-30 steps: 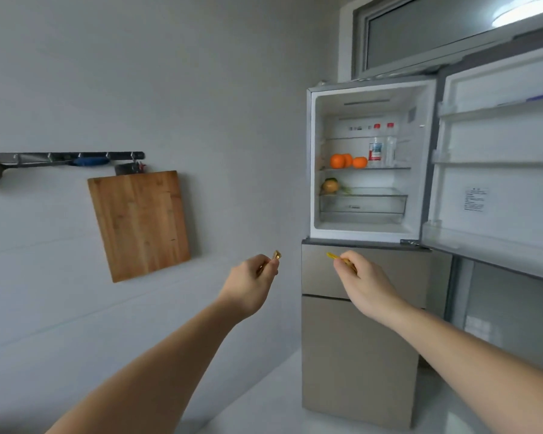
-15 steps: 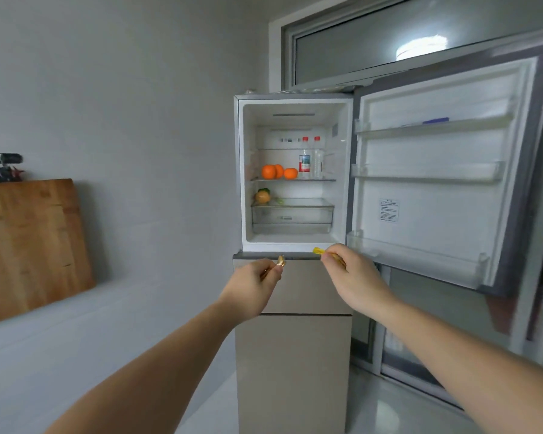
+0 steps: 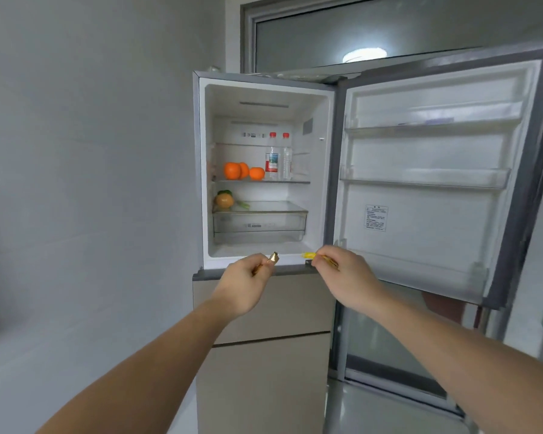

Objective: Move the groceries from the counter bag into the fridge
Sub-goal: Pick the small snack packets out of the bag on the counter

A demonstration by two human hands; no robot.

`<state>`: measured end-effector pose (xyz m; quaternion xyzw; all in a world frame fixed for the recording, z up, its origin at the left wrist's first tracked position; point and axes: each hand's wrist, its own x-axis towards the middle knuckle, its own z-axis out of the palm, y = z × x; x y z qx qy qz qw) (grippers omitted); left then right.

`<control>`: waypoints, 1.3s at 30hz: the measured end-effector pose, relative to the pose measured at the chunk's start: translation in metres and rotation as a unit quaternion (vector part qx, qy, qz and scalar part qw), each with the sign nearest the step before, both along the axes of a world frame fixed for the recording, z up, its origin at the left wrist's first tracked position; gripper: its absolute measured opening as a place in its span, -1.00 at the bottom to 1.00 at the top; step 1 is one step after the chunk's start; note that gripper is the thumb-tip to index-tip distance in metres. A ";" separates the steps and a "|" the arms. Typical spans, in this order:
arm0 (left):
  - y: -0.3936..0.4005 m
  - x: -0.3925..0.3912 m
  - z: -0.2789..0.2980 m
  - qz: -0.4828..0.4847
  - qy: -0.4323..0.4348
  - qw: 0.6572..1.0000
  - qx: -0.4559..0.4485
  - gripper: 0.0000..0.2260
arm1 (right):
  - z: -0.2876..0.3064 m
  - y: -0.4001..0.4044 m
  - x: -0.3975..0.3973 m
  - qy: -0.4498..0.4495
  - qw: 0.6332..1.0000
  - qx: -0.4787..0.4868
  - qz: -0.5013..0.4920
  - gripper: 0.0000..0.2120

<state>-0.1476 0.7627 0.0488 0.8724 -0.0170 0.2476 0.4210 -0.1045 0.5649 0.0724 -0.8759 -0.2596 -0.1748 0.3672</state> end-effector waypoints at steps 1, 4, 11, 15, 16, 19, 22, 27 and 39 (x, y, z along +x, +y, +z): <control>0.003 0.012 -0.001 -0.010 0.001 1.000 -0.001 -0.71 | -0.003 0.001 0.010 0.004 1.000 -0.003 -0.008 -0.79; 0.005 0.051 -0.002 -0.030 0.000 1.000 0.001 -0.70 | -0.008 -0.003 0.041 0.010 1.000 0.001 -0.027 -0.79; -0.017 0.152 -0.001 -0.061 0.020 0.997 0.029 -0.71 | -0.007 -0.041 0.140 0.038 0.997 0.001 -0.070 -0.73; -0.047 0.217 0.007 -0.064 0.027 0.997 0.045 -0.72 | -0.001 -0.083 0.211 0.060 0.990 0.097 -0.083 -0.69; -0.057 0.234 0.009 -0.070 0.031 0.996 0.046 -0.71 | -0.002 -0.094 0.230 0.069 0.986 0.121 -0.089 -0.69; -0.088 0.281 0.010 -0.084 0.055 0.994 0.051 -0.65 | -0.011 -0.124 0.278 0.107 0.975 0.161 -0.108 -0.68; -0.113 0.326 0.003 -0.118 0.076 0.990 0.032 -0.69 | -0.021 -0.148 0.312 0.118 0.971 0.170 -0.123 -0.70; -0.143 0.393 -0.003 -0.187 0.104 0.976 0.029 -0.76 | -0.030 -0.164 0.354 0.131 0.969 0.139 -0.154 -0.82; -0.161 0.493 -0.020 -0.281 0.214 0.914 0.201 -0.83 | -0.049 -0.127 0.399 0.322 0.927 0.044 -0.187 -0.79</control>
